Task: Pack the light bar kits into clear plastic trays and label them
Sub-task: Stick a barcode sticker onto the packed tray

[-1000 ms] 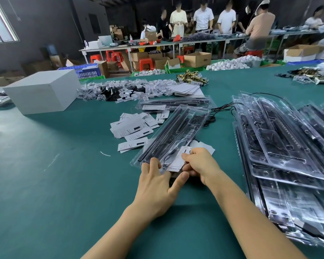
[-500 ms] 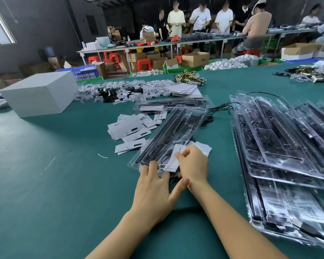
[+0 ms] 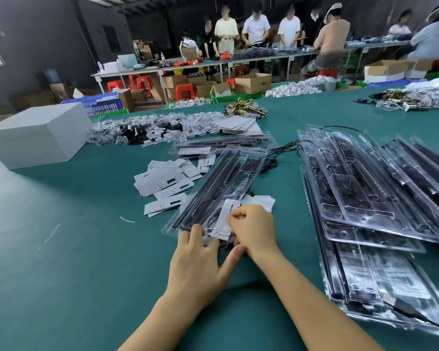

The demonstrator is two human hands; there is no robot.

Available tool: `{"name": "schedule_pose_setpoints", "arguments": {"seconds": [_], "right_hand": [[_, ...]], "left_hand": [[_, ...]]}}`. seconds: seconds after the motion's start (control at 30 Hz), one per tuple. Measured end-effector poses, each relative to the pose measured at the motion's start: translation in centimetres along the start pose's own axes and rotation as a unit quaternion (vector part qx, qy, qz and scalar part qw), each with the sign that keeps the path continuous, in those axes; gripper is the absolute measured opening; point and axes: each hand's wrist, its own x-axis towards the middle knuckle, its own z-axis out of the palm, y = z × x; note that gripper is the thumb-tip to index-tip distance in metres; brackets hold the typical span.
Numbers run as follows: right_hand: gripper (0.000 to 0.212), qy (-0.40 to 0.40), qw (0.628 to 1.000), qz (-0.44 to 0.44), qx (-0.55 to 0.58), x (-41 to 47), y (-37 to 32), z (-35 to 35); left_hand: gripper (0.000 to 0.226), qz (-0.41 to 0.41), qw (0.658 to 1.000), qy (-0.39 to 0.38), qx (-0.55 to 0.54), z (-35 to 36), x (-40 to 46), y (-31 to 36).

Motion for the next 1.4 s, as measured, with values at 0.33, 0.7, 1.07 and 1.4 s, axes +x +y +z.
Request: {"name": "schedule_pose_setpoints", "arguments": {"seconds": [0.33,0.7,1.07,1.4], "right_hand": [[0.035,-0.218,0.925,-0.153,-0.270,0.0,-1.0,-3.8],[0.055,-0.137,0.933,-0.225,-0.245,1.2,1.0,-3.6],[0.053,-0.104,0.970,-0.179,-0.130,1.3,2.0,-2.0],[0.058,-0.069,0.987,-0.097,-0.112,0.6,1.9,-0.3]], "left_hand": [[0.079,0.012,1.000,0.027,-0.007,-0.3,0.0,0.1],[0.064,0.006,0.998,0.055,-0.023,-0.2,0.0,-0.1],[0.061,0.017,0.996,0.064,-0.052,-0.8,0.3,-1.1],[0.055,0.043,0.992,0.095,-0.064,-0.7,0.6,-1.4]]}}
